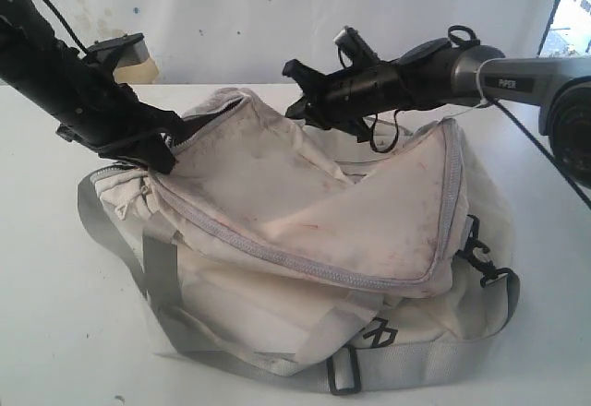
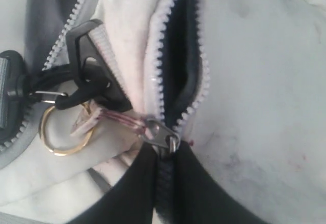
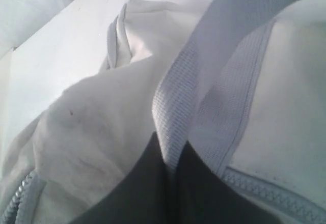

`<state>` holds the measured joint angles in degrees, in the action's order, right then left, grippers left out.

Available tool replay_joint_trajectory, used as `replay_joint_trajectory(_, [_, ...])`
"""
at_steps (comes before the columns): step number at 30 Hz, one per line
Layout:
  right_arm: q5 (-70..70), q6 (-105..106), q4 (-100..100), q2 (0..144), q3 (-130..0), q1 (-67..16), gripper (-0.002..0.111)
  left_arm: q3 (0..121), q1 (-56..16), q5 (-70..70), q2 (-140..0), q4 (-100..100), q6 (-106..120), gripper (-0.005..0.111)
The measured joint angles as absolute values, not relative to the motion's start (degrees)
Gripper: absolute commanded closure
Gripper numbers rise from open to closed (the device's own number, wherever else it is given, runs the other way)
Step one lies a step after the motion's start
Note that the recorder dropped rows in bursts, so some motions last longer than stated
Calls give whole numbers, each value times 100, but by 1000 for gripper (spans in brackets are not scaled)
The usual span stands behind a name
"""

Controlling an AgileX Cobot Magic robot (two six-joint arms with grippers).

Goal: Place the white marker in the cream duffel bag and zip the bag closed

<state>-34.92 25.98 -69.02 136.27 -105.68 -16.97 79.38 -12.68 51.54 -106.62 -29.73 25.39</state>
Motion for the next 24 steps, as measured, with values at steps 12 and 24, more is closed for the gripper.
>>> replay_joint_trajectory(12, [-4317,2609,-6948,13448,-10577,-1268,88,7938,-1302,4791,-10662,-2824,2405,60])
replay_joint_trajectory(24, [-4744,2652,-6160,12907,-10590,-1165,37,7938,-1233,4957,-10113,-2506,2187,13])
